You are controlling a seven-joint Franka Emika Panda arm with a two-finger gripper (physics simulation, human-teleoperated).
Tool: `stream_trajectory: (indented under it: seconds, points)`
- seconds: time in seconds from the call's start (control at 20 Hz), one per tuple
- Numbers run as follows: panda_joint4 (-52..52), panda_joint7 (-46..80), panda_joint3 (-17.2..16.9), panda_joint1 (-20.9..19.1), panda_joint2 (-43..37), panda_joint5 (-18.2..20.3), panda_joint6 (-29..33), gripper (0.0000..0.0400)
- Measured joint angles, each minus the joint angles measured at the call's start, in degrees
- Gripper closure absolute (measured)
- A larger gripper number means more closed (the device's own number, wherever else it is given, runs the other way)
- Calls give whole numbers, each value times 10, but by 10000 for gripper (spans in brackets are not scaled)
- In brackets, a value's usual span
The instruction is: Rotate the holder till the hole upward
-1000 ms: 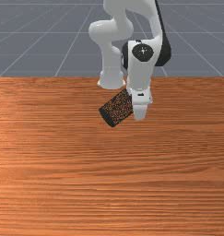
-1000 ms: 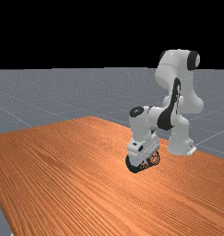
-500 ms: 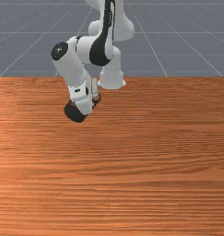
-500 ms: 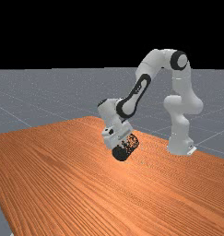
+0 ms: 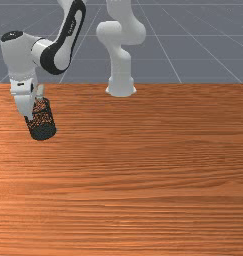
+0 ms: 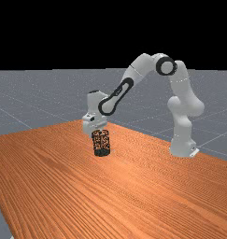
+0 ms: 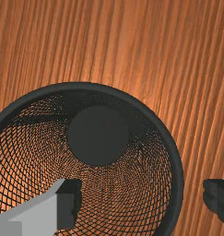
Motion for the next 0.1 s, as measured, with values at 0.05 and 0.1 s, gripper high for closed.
stream_trajectory:
  seconds: [0.05,0.1]
  points:
    - [16,-7,0,-11,10,5,-6,7]
    - [27,-2,-3,-17,19,10,-12,4]
